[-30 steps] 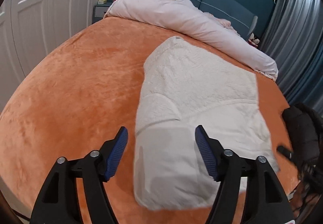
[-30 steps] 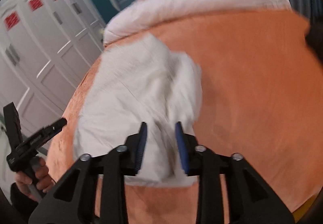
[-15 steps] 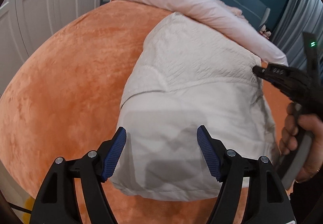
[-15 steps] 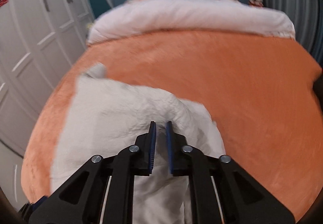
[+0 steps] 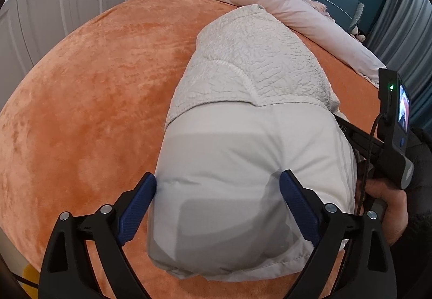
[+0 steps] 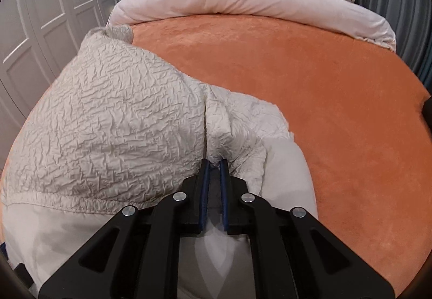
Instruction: Fold large clothes
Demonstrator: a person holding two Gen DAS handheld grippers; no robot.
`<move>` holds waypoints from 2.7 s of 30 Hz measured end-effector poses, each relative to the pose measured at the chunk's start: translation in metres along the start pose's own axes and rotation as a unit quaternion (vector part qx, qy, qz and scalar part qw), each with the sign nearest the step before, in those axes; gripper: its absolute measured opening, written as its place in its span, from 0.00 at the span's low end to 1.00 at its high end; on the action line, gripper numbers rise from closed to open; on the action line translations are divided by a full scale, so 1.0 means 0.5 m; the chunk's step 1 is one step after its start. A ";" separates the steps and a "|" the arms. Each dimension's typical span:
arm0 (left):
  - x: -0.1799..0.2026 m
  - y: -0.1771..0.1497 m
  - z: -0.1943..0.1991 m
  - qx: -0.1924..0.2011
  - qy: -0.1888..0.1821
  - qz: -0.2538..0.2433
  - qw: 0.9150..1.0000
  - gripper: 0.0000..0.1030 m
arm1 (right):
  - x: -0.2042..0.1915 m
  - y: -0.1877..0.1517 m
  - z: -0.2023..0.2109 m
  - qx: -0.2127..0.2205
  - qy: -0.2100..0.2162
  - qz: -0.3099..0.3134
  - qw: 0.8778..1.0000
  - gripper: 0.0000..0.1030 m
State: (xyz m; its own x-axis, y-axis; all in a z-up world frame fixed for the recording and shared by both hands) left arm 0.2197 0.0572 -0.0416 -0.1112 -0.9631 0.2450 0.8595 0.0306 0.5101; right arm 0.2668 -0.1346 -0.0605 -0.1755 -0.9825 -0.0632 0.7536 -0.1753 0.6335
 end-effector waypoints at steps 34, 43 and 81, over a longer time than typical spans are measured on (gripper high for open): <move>0.013 -0.105 0.087 0.006 0.077 -0.034 0.996 0.84 | 0.044 -0.326 0.272 -0.074 0.058 -0.040 0.995 0.16; 0.044 -0.189 0.080 -0.012 0.068 -0.038 0.997 0.84 | 0.059 -0.368 0.335 -0.037 0.033 -0.035 0.998 0.46; 0.036 -0.345 -0.004 0.055 0.113 -0.091 0.988 0.95 | 0.022 -0.525 0.274 0.016 -0.027 0.015 0.999 0.89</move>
State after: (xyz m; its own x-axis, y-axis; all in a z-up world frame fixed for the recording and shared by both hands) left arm 0.0705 0.0339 -0.1266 -0.1332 -0.9902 -0.0426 0.7746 -0.1309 0.6188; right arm -0.0198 -0.0908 -0.1216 -0.1886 -0.9820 -0.0026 0.7385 -0.1436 0.6588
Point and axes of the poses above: each gripper's, at about its wrist camera, not at the fingertips, and z roughly against the way its jaws point, x to its right, y to its top, the point moved 5 cm from there along -z, roughly the way its jaws point, and after that the axes turned 1 degree about -x, right-handed, at the moved point
